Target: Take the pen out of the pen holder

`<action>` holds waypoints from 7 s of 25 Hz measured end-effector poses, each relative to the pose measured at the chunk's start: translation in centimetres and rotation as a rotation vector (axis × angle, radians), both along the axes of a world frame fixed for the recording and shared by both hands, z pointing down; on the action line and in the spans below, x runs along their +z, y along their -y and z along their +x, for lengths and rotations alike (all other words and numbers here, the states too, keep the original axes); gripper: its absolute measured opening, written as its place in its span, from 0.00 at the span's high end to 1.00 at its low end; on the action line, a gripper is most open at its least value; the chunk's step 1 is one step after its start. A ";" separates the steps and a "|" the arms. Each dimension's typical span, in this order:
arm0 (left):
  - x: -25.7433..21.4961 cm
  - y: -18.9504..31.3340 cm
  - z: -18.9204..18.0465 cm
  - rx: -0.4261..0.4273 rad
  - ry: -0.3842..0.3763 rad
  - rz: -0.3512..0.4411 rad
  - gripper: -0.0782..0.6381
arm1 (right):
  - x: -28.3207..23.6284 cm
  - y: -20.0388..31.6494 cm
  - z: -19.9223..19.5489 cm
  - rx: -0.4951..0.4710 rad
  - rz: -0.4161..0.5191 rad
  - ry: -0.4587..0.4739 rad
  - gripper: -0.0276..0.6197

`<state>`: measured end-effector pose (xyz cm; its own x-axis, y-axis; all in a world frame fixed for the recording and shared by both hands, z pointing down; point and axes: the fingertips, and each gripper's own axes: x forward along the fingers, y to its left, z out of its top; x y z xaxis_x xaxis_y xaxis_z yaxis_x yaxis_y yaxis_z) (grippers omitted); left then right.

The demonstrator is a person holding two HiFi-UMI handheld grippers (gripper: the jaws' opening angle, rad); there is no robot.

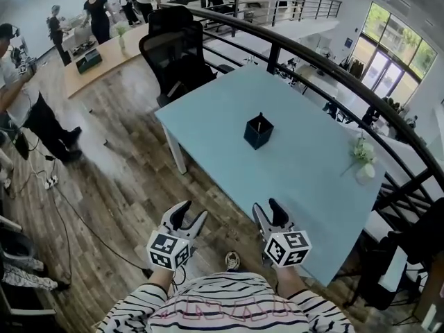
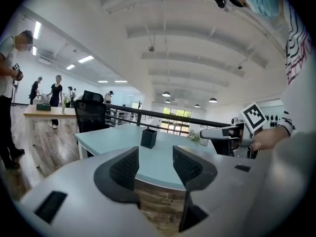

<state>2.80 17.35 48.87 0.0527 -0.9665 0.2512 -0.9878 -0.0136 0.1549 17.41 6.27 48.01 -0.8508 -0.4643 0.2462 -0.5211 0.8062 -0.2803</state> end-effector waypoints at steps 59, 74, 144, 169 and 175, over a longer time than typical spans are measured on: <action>4.6 29.0 -21.4 0.588 -0.010 -0.111 0.62 | 3.1 21.2 -17.8 0.625 -0.034 -0.053 0.66; 4.5 35.3 -17.4 0.601 0.005 -0.115 0.62 | 3.7 28.6 -15.6 0.565 -0.023 -0.077 0.66; 8.6 41.4 -17.2 0.488 -0.040 -0.212 0.62 | 7.0 42.8 -19.4 0.240 0.008 -0.390 0.85; 5.9 35.5 -15.8 0.590 0.010 -0.129 0.62 | -1.2 32.3 -12.6 0.554 0.096 -0.092 0.85; 5.5 32.9 -15.8 0.611 0.027 -0.109 0.66 | -2.4 28.3 -10.9 0.621 0.112 -0.056 0.85</action>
